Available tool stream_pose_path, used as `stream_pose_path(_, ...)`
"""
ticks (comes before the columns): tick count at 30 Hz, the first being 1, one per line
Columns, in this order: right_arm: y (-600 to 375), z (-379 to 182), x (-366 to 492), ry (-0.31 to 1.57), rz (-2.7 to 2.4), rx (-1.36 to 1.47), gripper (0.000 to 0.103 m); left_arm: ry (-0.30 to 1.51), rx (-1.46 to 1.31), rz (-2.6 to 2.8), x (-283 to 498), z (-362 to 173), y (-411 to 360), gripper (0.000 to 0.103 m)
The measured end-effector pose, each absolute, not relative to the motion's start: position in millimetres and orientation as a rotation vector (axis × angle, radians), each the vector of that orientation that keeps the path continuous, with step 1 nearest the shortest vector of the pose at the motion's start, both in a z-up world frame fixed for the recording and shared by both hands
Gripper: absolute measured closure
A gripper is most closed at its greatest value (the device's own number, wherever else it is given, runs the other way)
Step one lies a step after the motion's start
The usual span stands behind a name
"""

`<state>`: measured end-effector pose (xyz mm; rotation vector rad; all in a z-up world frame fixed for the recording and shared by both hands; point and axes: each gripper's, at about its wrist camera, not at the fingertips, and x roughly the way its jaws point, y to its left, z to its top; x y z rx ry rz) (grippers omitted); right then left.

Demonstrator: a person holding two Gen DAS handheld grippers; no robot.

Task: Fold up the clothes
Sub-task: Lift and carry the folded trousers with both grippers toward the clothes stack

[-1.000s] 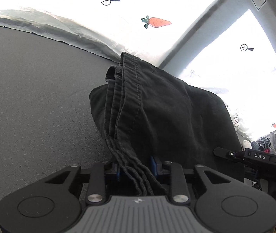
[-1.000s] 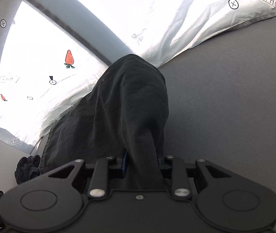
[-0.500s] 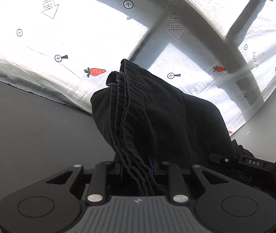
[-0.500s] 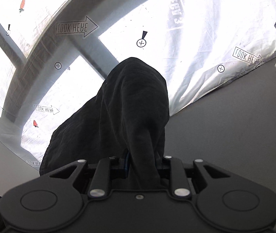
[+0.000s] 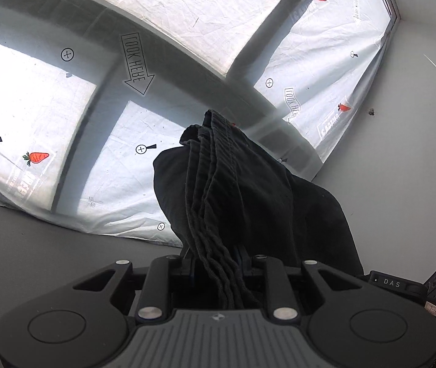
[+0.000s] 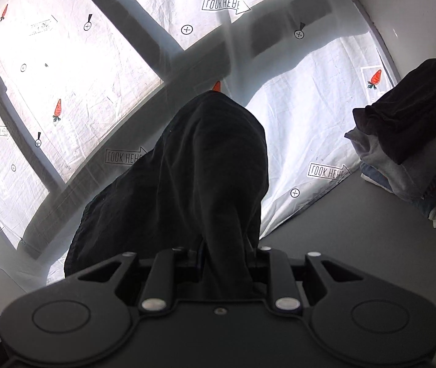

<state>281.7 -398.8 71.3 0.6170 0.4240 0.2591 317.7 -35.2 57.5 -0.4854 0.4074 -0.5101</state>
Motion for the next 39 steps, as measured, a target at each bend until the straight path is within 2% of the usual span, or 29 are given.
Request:
stream_pose_path(10, -575, 61, 322, 0.417, 0.305, 0.438, 0.081, 0.35, -0.559, -0.433, 329, 67, -255, 0.079)
stream_pose_path(15, -658, 79, 362, 0.41, 0.282, 0.425, 0.081, 0.353, -0.606, -0.451, 369, 77, -346, 0.079)
stream_pose_path(21, -727, 101, 426, 0.349, 0.231, 0.29, 0.08, 0.321, -0.517, -0.437, 437, 84, -440, 0.079)
stream_pose_path(27, -762, 86, 505, 0.359, 0.149, 0.218, 0.075, 0.373, -0.481, -0.42, 512, 54, -489, 0.079)
stream_pose_path(32, -752, 51, 553, 0.457, 0.067, 0.073, 0.072, 0.513, -0.414, -0.316, 556, -7, -512, 0.074)
stream_pose_path(33, -745, 43, 558, 0.471, 0.047, 0.025, 0.07, 0.521, -0.423, -0.303, 559, -16, -512, 0.074)
stream_pose_path(36, -730, 33, 558, 0.414, 0.001, -0.084, 0.054, 0.506, -0.402, -0.29, 559, -22, -511, 0.071)
stream_pose_path(39, -722, 39, 553, 0.327, -0.032, -0.139, 0.053, 0.518, -0.43, -0.282, 563, -23, -505, 0.07)
